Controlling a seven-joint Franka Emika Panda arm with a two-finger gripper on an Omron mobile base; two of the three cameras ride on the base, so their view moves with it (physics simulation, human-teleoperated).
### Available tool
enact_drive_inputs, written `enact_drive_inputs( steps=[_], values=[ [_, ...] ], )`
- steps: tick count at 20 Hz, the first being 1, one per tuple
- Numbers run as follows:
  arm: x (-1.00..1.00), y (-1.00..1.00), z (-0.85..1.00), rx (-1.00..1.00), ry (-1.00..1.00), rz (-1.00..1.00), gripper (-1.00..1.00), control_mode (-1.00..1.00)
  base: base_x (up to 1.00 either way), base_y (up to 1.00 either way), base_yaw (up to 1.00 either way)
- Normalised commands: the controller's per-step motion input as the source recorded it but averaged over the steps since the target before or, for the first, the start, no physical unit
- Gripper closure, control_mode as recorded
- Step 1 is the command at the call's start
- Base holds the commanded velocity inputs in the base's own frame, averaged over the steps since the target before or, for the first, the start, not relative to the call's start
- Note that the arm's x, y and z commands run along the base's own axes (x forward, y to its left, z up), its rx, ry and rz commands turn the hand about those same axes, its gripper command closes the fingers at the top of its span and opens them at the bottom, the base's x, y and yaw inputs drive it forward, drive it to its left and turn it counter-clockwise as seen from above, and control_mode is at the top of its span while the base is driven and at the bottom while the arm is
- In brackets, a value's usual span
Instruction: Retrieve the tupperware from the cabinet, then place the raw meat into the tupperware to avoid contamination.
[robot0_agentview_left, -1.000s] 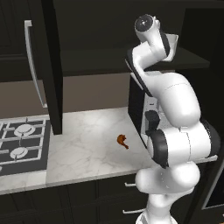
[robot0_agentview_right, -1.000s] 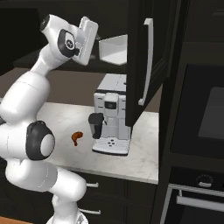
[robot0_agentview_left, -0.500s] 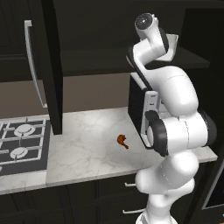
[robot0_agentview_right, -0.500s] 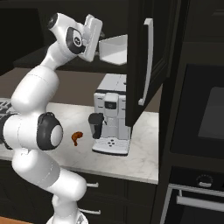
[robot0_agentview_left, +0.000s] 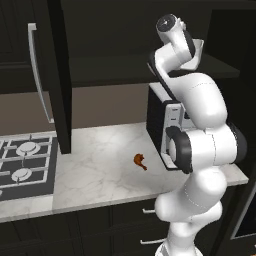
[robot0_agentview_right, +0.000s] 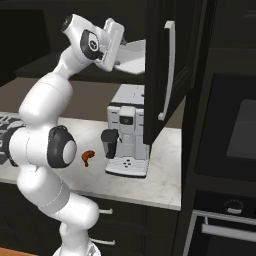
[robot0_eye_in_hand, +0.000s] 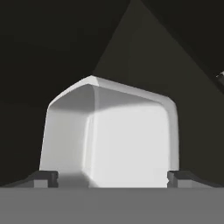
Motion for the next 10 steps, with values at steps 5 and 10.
enact_drive_inputs(
  steps=[5, 10],
  values=[
    [0.00, -0.14, -0.34, 0.00, 0.02, -0.10, -1.00, -1.00, 0.00, 0.00, 0.00],
    [0.02, -0.08, -0.38, 0.00, 0.00, -0.06, -1.00, -1.00, 0.00, 0.00, 0.00]
  ],
)
